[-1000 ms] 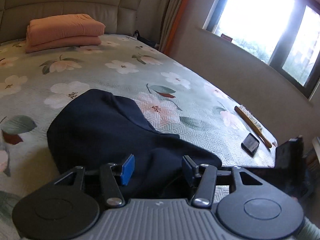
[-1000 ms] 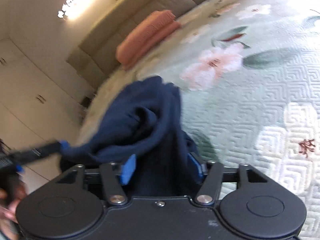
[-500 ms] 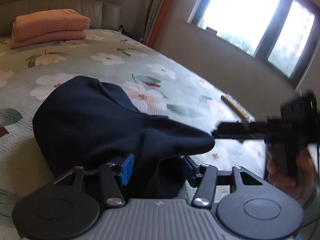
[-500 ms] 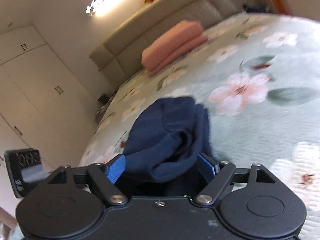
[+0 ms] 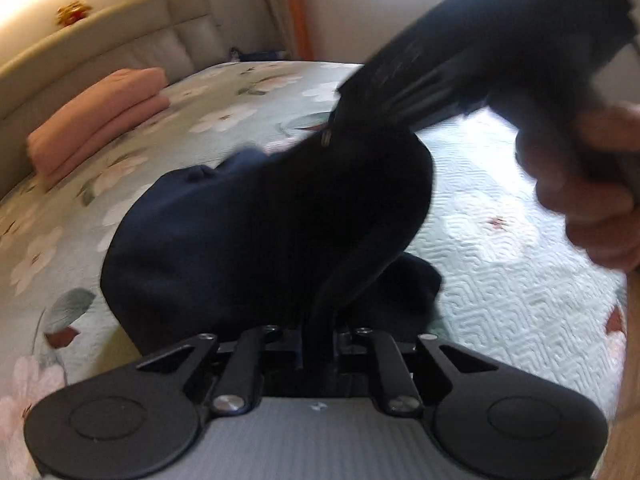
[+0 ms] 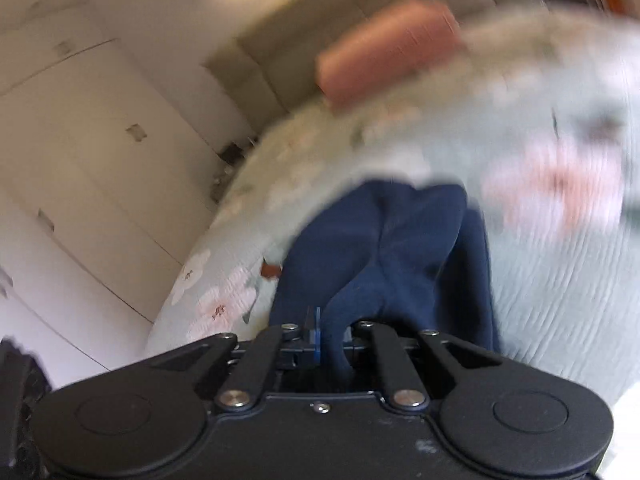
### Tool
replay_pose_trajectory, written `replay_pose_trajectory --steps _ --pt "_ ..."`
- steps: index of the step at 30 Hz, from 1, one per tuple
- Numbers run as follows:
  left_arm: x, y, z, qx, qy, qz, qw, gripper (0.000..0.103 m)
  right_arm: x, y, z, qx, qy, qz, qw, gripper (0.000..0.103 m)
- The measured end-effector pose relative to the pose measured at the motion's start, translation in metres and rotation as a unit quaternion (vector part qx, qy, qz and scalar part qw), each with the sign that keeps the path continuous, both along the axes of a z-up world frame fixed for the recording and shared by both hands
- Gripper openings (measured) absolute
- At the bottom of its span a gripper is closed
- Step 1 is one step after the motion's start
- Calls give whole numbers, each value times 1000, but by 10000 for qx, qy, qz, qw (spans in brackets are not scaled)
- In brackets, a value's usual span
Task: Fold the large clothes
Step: 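Press the folded bundle with the left gripper while the right gripper tucks the edge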
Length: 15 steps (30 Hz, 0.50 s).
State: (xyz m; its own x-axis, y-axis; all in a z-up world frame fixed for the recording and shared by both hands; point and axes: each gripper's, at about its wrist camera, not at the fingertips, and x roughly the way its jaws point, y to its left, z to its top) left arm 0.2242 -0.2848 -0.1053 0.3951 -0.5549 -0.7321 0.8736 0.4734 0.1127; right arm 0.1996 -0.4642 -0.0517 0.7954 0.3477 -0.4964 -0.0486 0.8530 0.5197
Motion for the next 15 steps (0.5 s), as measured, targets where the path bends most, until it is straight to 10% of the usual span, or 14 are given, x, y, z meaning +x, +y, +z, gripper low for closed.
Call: replay_pose_trajectory --steps 5,11,15 --pt "-19 -6 -16 113 225 -494 9985 9 -44 7 -23 -789 102 -321 9963 8" --pt "-18 -24 -77 643 708 -729 9927 10 -31 -30 -130 -38 1587 -728 9846 7" --pt "-27 2 -60 425 880 -888 9912 11 -40 -37 -99 -474 1292 -695 9880 18"
